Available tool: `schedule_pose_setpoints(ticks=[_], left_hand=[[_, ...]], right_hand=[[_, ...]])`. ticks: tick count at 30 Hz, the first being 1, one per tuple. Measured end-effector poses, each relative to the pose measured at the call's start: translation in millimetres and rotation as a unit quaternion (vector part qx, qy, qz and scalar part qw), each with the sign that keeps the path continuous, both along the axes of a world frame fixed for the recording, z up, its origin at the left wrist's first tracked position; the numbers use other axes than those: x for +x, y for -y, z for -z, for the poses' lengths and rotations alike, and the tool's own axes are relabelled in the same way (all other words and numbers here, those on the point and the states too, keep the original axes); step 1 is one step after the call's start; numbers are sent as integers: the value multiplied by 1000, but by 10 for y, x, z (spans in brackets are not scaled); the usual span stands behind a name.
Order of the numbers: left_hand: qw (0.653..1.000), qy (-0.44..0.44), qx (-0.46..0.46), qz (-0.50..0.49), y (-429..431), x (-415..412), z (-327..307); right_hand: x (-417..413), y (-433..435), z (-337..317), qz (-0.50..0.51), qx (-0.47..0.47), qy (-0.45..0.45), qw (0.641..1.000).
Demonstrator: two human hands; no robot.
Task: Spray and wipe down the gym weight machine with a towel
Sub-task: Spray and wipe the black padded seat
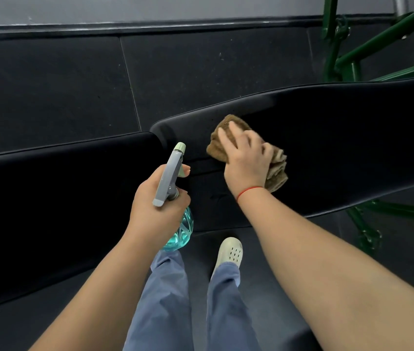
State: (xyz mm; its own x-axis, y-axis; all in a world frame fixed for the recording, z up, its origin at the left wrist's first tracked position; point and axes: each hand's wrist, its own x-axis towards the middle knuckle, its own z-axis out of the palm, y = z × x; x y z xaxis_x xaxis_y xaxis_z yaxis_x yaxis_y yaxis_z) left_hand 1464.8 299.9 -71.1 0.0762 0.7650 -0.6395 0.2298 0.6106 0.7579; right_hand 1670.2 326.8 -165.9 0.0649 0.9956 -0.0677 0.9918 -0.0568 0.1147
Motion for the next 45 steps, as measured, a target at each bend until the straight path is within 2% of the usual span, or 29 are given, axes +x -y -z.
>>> schedule_pose_setpoints(ticks=[3, 5, 7, 10, 13, 17, 21, 25, 28, 31, 34, 40, 45], left_hand=[[1000, 6, 3, 2, -16, -40, -55], [1000, 10, 7, 2, -29, -69, -89], [1000, 10, 11, -5, -34, -91, -119], [1000, 9, 16, -14, -38, -88, -133], [999, 1, 15, -30, -39, -46, -103], [999, -5, 10, -38, -53, 62, -47], [999, -21, 17, -43, -87, 183, -32], [996, -40, 25, -72, -146, 318, -23], [995, -50, 26, -85, -178, 430, -73], [993, -57, 24, -98, -212, 529, -142], [991, -59, 20, -117, -246, 658, -235], [988, -42, 11, -149, -312, 848, -346], [986, -33, 9, -162, -387, 897, -341]], right_hand=[[100, -88, -118, -41, -20, -15, 999], [273, -210, -274, -20, 18, -14, 1000], [526, -334, -490, 63, 73, -10, 995], [971, -492, -769, 220, 105, -11, 970], [1069, -619, -792, 252, 77, -5, 965], [757, -702, -511, 178, 44, 8, 983], [389, -827, -248, 35, -12, 6, 999], [60, -924, -80, -98, -110, 6, 989], [53, -1023, -144, -173, -146, 7, 974], [244, -1175, -396, -190, -172, -3, 967], [579, -1305, -748, -144, -197, -2, 970], [1415, -1627, -1356, 21, -225, 30, 974], [1852, -1970, -1342, 127, -290, 15, 949]])
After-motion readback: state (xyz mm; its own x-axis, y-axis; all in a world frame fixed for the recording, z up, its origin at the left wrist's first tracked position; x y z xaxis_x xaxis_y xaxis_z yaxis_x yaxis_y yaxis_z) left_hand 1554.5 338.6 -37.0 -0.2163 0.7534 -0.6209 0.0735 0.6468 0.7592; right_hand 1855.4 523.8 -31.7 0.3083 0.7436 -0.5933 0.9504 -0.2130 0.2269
